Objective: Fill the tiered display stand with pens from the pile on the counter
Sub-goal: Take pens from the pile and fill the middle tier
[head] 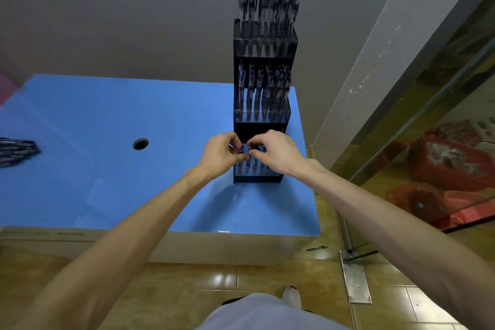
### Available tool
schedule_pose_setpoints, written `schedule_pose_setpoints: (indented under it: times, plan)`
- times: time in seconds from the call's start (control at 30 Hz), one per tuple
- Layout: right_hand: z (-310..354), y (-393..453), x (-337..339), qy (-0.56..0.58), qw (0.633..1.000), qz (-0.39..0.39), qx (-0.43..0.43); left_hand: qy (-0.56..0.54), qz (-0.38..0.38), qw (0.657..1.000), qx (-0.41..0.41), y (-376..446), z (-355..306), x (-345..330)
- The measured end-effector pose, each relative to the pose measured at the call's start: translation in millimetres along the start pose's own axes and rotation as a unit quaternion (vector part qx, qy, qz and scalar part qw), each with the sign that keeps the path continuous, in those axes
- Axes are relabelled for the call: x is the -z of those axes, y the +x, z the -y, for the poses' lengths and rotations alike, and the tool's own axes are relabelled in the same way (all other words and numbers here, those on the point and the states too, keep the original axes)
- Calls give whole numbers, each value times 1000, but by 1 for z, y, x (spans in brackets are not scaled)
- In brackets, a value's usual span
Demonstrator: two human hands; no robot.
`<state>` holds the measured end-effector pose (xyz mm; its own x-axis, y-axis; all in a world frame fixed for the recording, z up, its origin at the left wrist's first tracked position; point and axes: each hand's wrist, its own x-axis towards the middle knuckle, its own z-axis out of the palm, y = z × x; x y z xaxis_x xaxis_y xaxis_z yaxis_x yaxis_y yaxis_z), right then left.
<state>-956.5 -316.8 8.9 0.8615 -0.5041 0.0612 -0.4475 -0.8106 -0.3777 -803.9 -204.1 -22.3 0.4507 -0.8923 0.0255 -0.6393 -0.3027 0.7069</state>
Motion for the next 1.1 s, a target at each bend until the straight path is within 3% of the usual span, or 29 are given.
schedule_pose_setpoints:
  times: [0.2, 0.57, 0.9, 1.1]
  plan:
    - [0, -1, -1, 6, 1000, 0, -2, 24, 68, 997, -37, -3, 3, 12]
    - [1, -6, -7, 2, 999, -38, -9, 14, 1, 1000, -28, -10, 3, 8]
    - [1, -15, -22, -43, 996, -80, 1, 138, -50, 988, -43, -11, -5, 1]
    - [5, -19, -20, -70, 993, -93, -5, 138, -61, 988, -17, -15, -8, 1]
